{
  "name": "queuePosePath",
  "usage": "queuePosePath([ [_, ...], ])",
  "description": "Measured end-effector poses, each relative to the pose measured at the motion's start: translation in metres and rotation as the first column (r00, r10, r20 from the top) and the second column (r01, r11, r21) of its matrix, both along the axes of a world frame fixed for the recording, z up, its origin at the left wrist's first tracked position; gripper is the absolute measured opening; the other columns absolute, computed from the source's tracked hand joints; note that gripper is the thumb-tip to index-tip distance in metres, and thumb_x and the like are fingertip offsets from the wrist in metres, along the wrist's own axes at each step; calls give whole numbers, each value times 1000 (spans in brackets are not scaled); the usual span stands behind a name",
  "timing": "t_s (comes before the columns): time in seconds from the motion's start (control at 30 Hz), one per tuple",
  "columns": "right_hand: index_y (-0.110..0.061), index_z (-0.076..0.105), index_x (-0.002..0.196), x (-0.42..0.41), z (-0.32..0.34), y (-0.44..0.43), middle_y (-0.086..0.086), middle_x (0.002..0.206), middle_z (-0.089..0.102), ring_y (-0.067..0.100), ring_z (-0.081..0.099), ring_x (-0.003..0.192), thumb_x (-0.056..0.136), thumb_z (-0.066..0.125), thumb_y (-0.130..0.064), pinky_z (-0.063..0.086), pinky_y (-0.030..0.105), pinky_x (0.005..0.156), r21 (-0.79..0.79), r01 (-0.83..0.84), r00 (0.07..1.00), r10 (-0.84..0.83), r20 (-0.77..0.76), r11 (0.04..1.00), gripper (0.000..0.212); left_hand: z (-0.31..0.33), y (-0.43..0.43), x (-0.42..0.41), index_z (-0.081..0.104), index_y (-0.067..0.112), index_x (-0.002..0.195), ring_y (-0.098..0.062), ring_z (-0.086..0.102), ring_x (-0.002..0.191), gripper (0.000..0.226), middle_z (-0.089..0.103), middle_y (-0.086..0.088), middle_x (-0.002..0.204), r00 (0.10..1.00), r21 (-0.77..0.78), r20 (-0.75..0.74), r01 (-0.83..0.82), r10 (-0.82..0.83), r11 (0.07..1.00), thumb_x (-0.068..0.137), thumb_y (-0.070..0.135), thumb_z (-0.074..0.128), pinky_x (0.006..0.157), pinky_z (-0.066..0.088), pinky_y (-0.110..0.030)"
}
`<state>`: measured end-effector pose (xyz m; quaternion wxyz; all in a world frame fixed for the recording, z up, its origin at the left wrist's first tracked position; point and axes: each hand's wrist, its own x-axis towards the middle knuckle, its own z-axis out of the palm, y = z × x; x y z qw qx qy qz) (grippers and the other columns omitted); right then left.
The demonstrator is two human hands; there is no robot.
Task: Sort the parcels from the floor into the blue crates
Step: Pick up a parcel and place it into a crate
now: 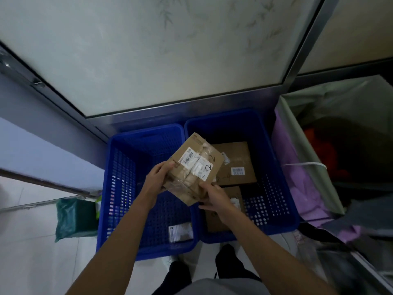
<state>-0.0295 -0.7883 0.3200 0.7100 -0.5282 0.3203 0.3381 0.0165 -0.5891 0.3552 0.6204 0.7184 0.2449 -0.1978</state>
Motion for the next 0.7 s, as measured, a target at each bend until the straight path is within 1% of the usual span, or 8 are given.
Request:
queuePosePath([
  [0.1, -18, 49, 137, 0, 0, -1, 5, 125, 62, 25, 68, 107, 95, 63, -46, 59, 45, 91, -14, 6, 1000, -6, -12, 1000, 52, -4, 4, 1, 70, 30, 116, -17, 70, 105, 58, 72, 2, 116, 999, -61, -34, 20, -22, 998, 71, 66, 71, 89, 58, -42],
  [0.2, -22, 52, 133, -3, 3, 0, 4, 125, 64, 24, 68, 107, 94, 61, -53, 57, 44, 94, -24, -5, 999, 6, 38, 1000, 50, -4, 3, 2, 71, 30, 114, -18, 69, 107, 48, 74, 3, 113, 999, -107, -43, 20, -24, 994, 78, 62, 66, 95, 55, -45],
  [0.33, -21, 48, 138, -9, 5, 8, 5, 128, 63, 24, 69, 107, 91, 63, -57, 58, 42, 93, -2, 12, 998, -11, 55, 1000, 61, 0, 2, 9, 72, 29, 113, -20, 68, 109, 47, 75, 3, 111, 999, -125, -38, 15, -20, 992, 80, 61, 63, 100, 52, -48],
  [0.43, -21, 47, 140, -19, 4, 14, 7, 129, 61, 24, 68, 109, 90, 64, -57, 56, 43, 97, 38, 35, 998, -37, 58, 999, 64, 2, 2, 16, 72, 30, 115, -22, 66, 112, 51, 74, 2, 114, 998, -139, -32, 52, -57, 989, 79, 64, 59, 98, 52, -47],
  [0.5, -23, 46, 141, -28, 1, 15, 6, 131, 61, 23, 67, 111, 88, 64, -60, 55, 43, 99, 48, 53, 995, -57, 76, 997, 67, 3, -3, 17, 72, 31, 114, -22, 66, 111, 47, 73, 1, 115, 994, -138, -23, 102, -107, 985, 83, 62, 56, 92, 55, -43],
  [0.57, -25, 46, 141, -34, -3, 13, 3, 131, 60, 23, 65, 113, 87, 63, -62, 53, 43, 101, 29, 97, 991, -99, 87, 995, 68, 0, -10, 17, 72, 32, 113, -21, 66, 110, 44, 72, 0, 117, 988, -143, -29, 148, -154, 978, 84, 60, 55, 86, 57, -41],
  [0.6, -26, 45, 140, -36, -6, 11, 1, 130, 61, 22, 64, 113, 88, 63, -61, 52, 44, 102, 15, 130, 988, -131, 87, 991, 66, -3, -14, 16, 72, 32, 113, -22, 65, 111, 44, 70, -1, 119, 983, -154, -41, 170, -178, 973, 84, 60, 56, 86, 57, -42],
  [0.7, -30, 40, 144, -40, -14, -5, -2, 128, 61, 21, 64, 112, 88, 66, -56, 53, 43, 99, -53, 257, 965, -253, 68, 965, 67, -14, -31, 15, 71, 29, 115, -23, 63, 112, 45, 68, -3, 121, 969, -164, -107, 204, -223, 965, 82, 59, 59, 95, 54, -46],
])
